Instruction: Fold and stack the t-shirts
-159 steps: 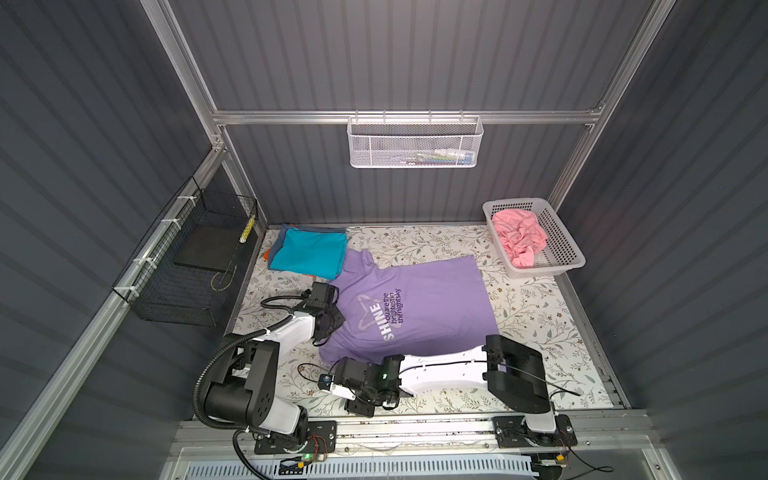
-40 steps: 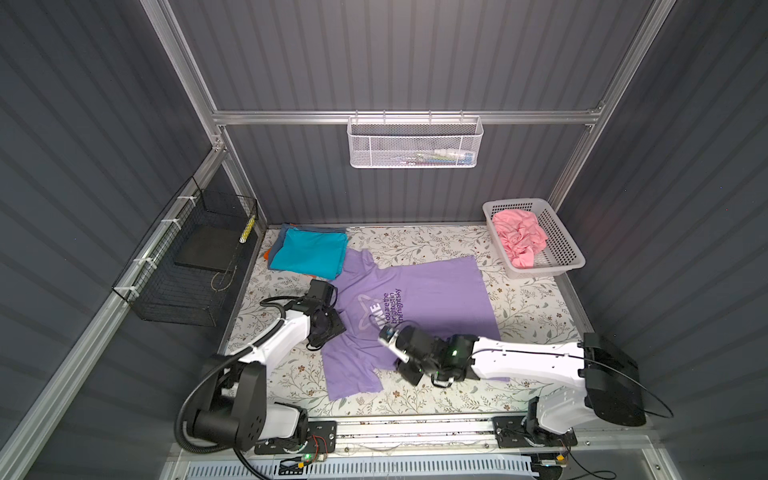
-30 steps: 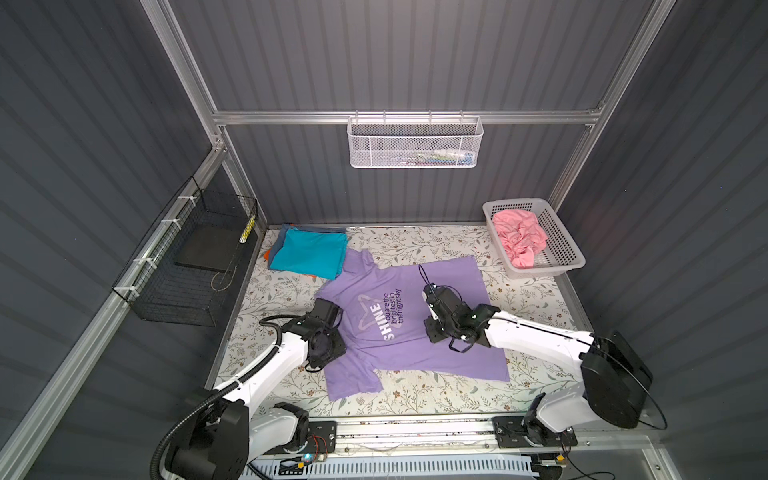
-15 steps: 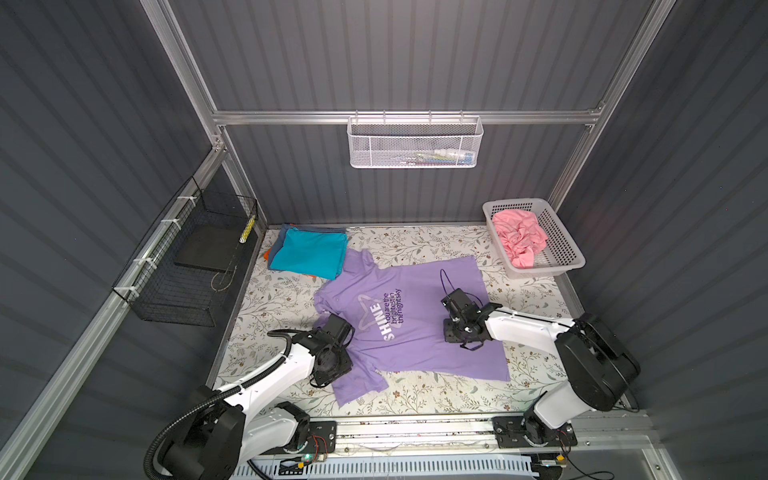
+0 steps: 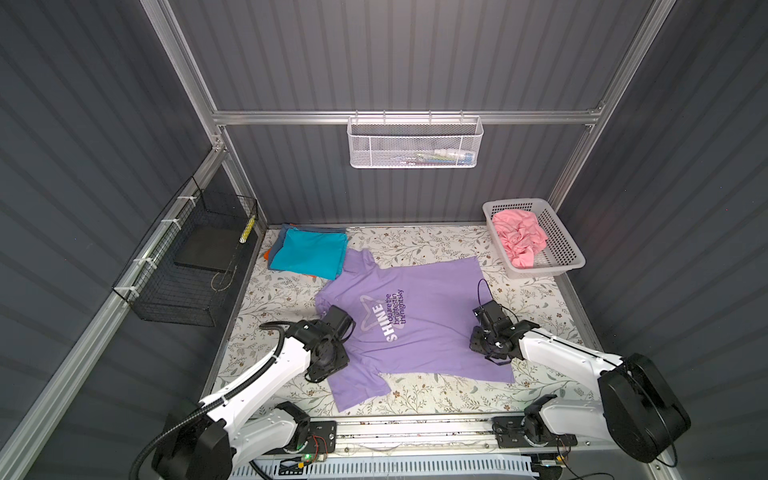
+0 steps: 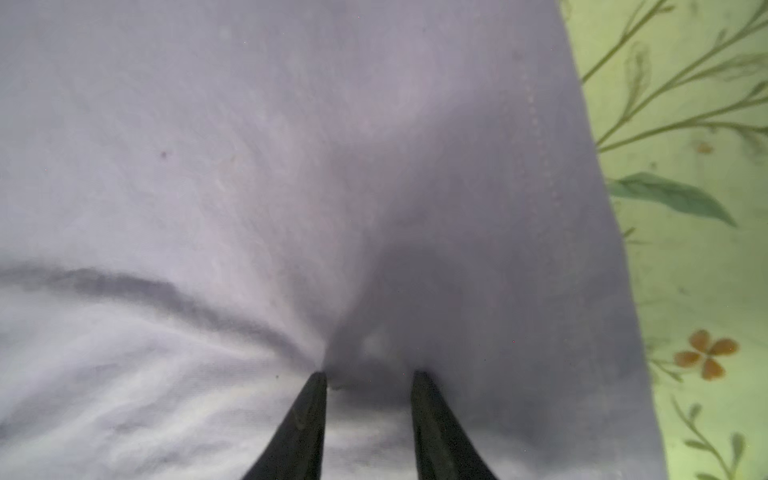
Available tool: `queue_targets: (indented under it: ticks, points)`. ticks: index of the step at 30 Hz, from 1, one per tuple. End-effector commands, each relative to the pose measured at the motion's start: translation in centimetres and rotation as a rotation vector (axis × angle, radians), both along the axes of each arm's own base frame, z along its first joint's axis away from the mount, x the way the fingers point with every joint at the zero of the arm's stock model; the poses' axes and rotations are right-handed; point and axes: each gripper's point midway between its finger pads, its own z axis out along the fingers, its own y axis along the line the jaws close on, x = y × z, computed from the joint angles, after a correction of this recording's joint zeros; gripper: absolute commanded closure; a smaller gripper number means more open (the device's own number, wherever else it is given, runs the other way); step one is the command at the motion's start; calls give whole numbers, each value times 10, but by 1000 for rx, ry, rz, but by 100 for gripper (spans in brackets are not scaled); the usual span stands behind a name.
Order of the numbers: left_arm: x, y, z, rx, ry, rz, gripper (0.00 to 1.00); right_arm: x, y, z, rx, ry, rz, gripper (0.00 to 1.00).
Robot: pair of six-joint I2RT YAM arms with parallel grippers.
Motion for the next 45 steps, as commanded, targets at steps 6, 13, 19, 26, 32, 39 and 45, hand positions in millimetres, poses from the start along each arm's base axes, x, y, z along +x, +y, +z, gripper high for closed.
queue_targets:
  ticks: [6,13,19,26,32,39,45]
  points:
    - [16,-30,-31,-94,12,-28,76,0,1,-14,6,47,-21,84]
    - [-12,-26,-71,-105,101,-9,77,-15,-9,-21,129,63,-153,91]
    - [-36,-11,-81,-65,159,-21,77,-29,-30,-4,147,3,-277,100]
    - [-54,4,-80,-36,185,-35,76,-42,-61,10,105,-79,-385,100]
    - [-20,-14,-49,-47,112,-95,74,-13,-52,31,90,-93,-272,100]
    - [87,-41,66,98,-144,-271,56,47,-43,93,-20,-174,-114,86]
    - [181,-52,93,49,-249,-267,40,73,-47,116,-99,-176,-56,77]
